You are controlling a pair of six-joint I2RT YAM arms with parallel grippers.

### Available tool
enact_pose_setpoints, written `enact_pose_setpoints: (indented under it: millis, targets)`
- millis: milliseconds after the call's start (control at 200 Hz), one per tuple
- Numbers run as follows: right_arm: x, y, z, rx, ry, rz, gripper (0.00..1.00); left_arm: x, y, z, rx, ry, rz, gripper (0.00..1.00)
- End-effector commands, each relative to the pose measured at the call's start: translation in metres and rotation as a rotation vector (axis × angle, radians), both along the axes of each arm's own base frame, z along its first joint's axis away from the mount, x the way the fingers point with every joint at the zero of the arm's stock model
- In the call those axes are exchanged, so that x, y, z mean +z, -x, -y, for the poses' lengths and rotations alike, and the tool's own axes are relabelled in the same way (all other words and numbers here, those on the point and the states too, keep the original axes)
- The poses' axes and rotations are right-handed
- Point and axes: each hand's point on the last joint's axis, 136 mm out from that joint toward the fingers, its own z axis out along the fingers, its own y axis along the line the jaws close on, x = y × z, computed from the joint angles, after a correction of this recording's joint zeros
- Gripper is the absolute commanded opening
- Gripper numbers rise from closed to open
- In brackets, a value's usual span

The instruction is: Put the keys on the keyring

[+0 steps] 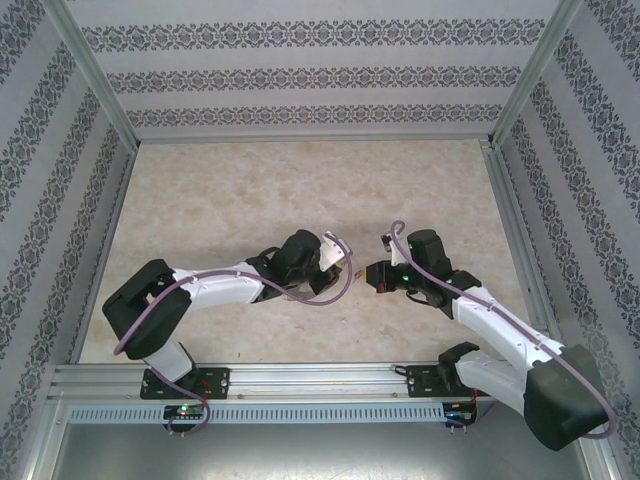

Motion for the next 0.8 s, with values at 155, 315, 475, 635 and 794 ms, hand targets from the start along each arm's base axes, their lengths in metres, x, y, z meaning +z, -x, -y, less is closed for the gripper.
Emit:
enact_pose_setpoints:
  millis: [155,315,475,635,794]
  targets:
    - [0.012,-0.003,-0.020,0.099,-0.102,0.010,0.00,0.032,-0.006,0.009,-0.040,0.060,0.086,0.00]
    - [0.015,-0.005,-0.027,0.129,-0.129,0.008,0.00,0.035,-0.006,0.010,-0.051,0.068,0.101,0.00]
    - [0.018,-0.009,-0.031,0.141,-0.131,0.014,0.00,0.035,-0.005,0.010,-0.061,0.068,0.107,0.00]
    - [0.020,-0.013,-0.034,0.142,-0.130,0.015,0.00,0.034,-0.004,0.010,-0.066,0.068,0.107,0.00]
    - [0.018,-0.018,-0.034,0.135,-0.118,0.016,0.00,0.033,-0.002,0.011,-0.073,0.070,0.105,0.00]
